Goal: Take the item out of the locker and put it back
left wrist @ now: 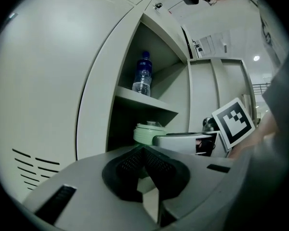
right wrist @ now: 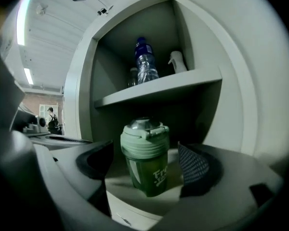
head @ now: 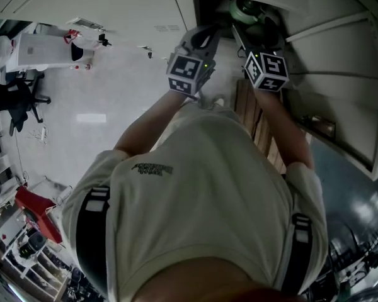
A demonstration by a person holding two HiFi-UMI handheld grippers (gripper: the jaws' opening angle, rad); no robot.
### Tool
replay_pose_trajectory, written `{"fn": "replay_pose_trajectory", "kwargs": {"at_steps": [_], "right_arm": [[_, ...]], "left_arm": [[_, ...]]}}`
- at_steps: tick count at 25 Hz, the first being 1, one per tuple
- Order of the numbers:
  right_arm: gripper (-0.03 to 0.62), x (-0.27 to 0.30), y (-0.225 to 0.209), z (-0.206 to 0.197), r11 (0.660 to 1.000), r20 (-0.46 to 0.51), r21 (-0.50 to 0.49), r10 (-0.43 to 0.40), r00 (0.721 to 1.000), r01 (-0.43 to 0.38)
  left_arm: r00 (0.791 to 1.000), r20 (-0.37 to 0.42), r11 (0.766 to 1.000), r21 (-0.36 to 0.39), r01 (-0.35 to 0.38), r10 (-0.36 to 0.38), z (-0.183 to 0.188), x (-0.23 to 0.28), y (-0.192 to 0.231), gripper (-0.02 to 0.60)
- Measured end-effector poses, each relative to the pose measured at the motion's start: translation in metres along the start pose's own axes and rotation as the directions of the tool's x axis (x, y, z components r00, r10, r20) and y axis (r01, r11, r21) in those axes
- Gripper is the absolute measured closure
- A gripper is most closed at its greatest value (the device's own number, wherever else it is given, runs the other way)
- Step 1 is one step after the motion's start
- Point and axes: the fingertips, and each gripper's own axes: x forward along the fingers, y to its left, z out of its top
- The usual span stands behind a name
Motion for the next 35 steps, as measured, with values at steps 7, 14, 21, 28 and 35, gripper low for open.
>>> {"fn": "replay_pose_trajectory", "kwargs": {"at_steps": [7,14,21,28,35], "right_arm": [[0.23,-0.044,0.005,0.042,1.0,0.07,-0.006,0.016,0.997,-0.015],[0.304,-0.078,0.023,0.074,0.998,0.134,-0.015,0.06,0.989,-0.059],[0.391,-0.099,0.047,0.084,0.995,0.156,-0.05,0.093,0.983,-0.087],[0.512,-0.113,0.069,0.087,0.986,0.189,-0.135,0.119,0.975,-0.094],[0.589,-0.118,0.063,0.078,0.992,0.177,-0.101,0.097,0.98,-0.08]], "left_arm": [[0.997,0.075,0.999,0.03,0.012,-0.014,0.045,-0.017,-0.009,0.571],[0.986,0.163,0.997,0.071,0.025,-0.037,0.091,-0.043,-0.019,0.571],[0.978,0.201,0.99,0.132,0.039,-0.065,0.11,-0.067,-0.039,0.571],[0.985,0.147,0.99,0.121,0.074,-0.091,0.089,-0.075,-0.052,0.571],[0.986,0.143,0.991,0.112,0.071,-0.087,0.087,-0.08,-0.051,0.571]]}}
